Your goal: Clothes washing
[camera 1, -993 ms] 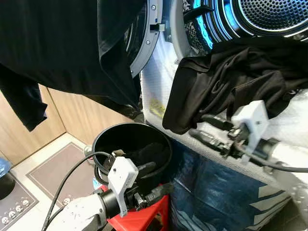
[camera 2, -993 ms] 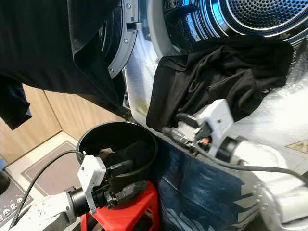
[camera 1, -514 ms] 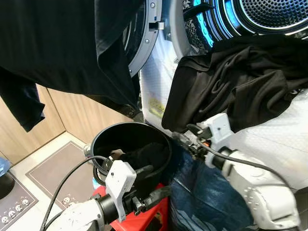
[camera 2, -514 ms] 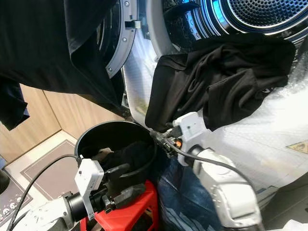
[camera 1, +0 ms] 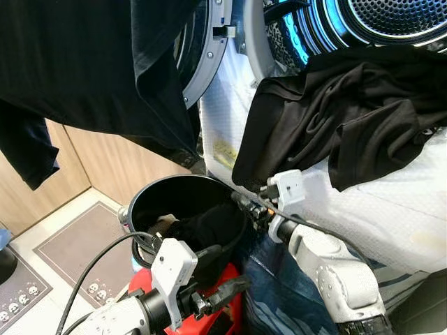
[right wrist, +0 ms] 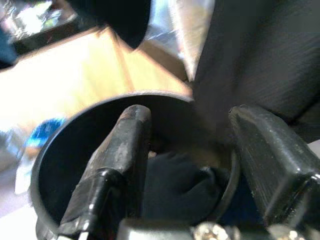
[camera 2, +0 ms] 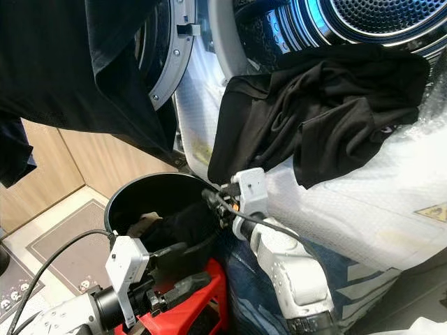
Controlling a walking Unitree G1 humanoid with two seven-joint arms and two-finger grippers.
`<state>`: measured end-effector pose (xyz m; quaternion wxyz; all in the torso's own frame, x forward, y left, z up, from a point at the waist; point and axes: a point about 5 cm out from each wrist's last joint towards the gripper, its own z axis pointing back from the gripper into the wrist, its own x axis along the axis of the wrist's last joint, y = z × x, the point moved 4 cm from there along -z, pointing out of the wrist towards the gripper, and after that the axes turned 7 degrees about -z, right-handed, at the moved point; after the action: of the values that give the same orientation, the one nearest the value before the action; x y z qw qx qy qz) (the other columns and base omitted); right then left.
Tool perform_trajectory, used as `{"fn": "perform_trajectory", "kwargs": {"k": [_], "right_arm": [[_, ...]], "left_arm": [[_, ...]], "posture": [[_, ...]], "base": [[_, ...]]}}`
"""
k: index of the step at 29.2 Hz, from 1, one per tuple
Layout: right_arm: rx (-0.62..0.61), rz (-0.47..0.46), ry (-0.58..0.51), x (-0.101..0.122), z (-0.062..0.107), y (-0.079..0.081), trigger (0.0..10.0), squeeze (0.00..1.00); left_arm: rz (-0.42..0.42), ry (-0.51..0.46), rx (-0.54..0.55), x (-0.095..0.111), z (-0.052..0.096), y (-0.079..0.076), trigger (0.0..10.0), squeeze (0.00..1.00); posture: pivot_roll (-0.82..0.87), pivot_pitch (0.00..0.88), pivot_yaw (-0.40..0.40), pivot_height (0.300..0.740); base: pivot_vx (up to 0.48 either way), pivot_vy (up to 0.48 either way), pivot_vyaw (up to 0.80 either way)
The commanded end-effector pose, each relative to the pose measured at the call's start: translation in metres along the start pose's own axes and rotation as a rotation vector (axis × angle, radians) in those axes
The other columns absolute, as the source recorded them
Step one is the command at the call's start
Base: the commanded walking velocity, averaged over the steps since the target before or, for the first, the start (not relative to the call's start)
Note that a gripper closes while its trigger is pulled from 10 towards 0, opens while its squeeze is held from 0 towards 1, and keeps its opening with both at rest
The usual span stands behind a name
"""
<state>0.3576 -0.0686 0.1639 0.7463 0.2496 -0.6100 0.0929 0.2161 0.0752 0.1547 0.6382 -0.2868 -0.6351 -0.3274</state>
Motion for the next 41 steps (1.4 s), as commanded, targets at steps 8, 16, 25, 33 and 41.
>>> {"fn": "perform_trajectory", "kwargs": {"k": [8, 16, 25, 33, 41], "right_arm": [[-0.063, -0.038, -0.023, 0.004, -0.012, -0.007, 10.0, 0.0], [-0.018, 0.112, 0.169, -0.036, -0.002, -0.013, 10.0, 0.0], [-0.245, 0.037, 0.099, -0.022, -0.014, -0.045, 10.0, 0.0], [-0.151, -0.002, -0.004, -0.002, -0.018, -0.032, 10.0, 0.0], [-0.116, -0.023, -0.068, 0.007, -0.016, -0.025, 10.0, 0.0]], "left_arm": [[-0.004, -0.002, -0.013, 0.005, 0.001, -0.005, 10.0, 0.0], [-0.006, 0.001, -0.012, 0.005, 0.002, -0.006, 10.0, 0.0], [-0.013, -0.001, -0.019, 0.006, 0.0, -0.005, 10.0, 0.0], [-0.012, -0.001, -0.013, 0.006, 0.001, -0.004, 10.0, 0.0], [-0.014, -0.004, -0.009, 0.006, 0.0, -0.003, 10.0, 0.0]], "posture": [[0.09, 0.142, -0.046, 0.74], [0.09, 0.131, -0.048, 0.74], [0.09, 0.121, -0.044, 0.74], [0.1, 0.124, -0.045, 0.74], [0.09, 0.126, -0.042, 0.74]], "base": [[0.0, 0.0, 0.0], [0.0, 0.0, 0.0], [0.0, 0.0, 0.0], [0.0, 0.0, 0.0], [0.0, 0.0, 0.0]]}}
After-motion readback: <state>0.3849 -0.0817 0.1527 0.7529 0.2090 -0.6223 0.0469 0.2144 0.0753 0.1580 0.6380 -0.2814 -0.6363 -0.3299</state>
